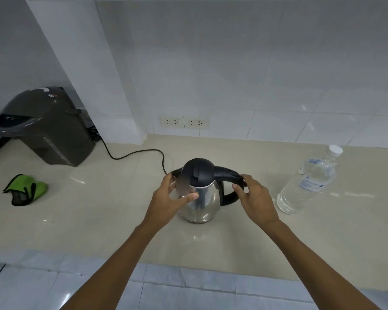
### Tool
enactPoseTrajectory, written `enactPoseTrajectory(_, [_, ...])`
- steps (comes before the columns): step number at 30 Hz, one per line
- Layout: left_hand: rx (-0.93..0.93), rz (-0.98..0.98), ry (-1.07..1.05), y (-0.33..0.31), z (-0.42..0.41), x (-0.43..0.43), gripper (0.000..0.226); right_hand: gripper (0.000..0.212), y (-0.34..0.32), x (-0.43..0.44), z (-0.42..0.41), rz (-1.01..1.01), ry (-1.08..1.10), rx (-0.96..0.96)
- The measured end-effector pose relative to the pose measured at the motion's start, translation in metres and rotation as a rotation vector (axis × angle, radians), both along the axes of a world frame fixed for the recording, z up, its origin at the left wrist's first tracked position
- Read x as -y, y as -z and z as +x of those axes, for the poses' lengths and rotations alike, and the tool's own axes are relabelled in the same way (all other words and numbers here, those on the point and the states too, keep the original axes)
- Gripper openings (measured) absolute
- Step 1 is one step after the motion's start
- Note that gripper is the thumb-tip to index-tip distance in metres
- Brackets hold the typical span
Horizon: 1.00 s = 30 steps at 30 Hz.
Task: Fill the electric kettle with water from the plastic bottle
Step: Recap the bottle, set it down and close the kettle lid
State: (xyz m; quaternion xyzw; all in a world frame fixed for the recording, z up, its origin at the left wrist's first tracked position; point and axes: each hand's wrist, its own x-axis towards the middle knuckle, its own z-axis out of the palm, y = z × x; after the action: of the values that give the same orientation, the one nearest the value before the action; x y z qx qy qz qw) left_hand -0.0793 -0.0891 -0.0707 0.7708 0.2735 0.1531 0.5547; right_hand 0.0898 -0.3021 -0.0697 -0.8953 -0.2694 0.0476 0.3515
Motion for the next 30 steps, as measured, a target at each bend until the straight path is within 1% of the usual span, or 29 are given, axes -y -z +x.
enactPoseTrajectory(2, [0.016,0.032,-0.006,-0.014,0.014,-0.01,0.073,0.037,-0.014,-0.007,0.013,0.015,-0.021,0.062])
enactPoseTrajectory(5, [0.057,0.024,-0.004,-0.033,0.037,-0.025,0.071,0.038,-0.033,-0.022,0.037,0.048,-0.038,0.126])
enactPoseTrajectory(6, [0.074,0.012,-0.002,-0.039,0.045,-0.031,0.074,0.037,-0.038,-0.028,0.044,0.05,-0.043,0.134])
enactPoseTrajectory(9, [0.098,-0.011,-0.005,-0.048,0.066,-0.045,0.095,0.035,-0.05,-0.046,0.066,0.044,-0.056,0.136])
enactPoseTrajectory(15, [0.066,-0.062,-0.027,-0.04,0.088,-0.066,0.109,0.033,-0.041,-0.074,0.094,0.013,-0.072,0.1])
enactPoseTrajectory(16, [0.062,-0.074,-0.033,-0.034,0.09,-0.069,0.106,0.033,-0.037,-0.076,0.097,0.007,-0.072,0.088])
enactPoseTrajectory(18, [0.051,-0.091,-0.028,-0.026,0.095,-0.072,0.091,0.033,-0.027,-0.08,0.101,-0.004,-0.07,0.063])
enactPoseTrajectory(19, [0.042,-0.099,-0.024,-0.022,0.097,-0.073,0.087,0.034,-0.022,-0.082,0.103,-0.008,-0.071,0.054])
enactPoseTrajectory(20, [0.036,-0.108,-0.027,-0.018,0.099,-0.074,0.089,0.035,-0.018,-0.083,0.105,-0.012,-0.072,0.046])
enactPoseTrajectory(23, [0.025,-0.123,-0.033,-0.008,0.104,-0.078,0.107,0.036,-0.007,-0.084,0.108,-0.02,-0.078,0.026])
enactPoseTrajectory(24, [0.02,-0.121,-0.033,-0.006,0.105,-0.079,0.108,0.036,-0.004,-0.084,0.109,-0.021,-0.079,0.018])
enactPoseTrajectory(28, [-0.003,-0.113,-0.023,0.003,0.111,-0.082,0.09,0.037,0.004,-0.086,0.114,-0.023,-0.074,-0.015])
enactPoseTrajectory(30, [-0.006,-0.12,-0.03,0.007,0.114,-0.084,0.085,0.036,0.006,-0.086,0.115,-0.018,-0.073,-0.023])
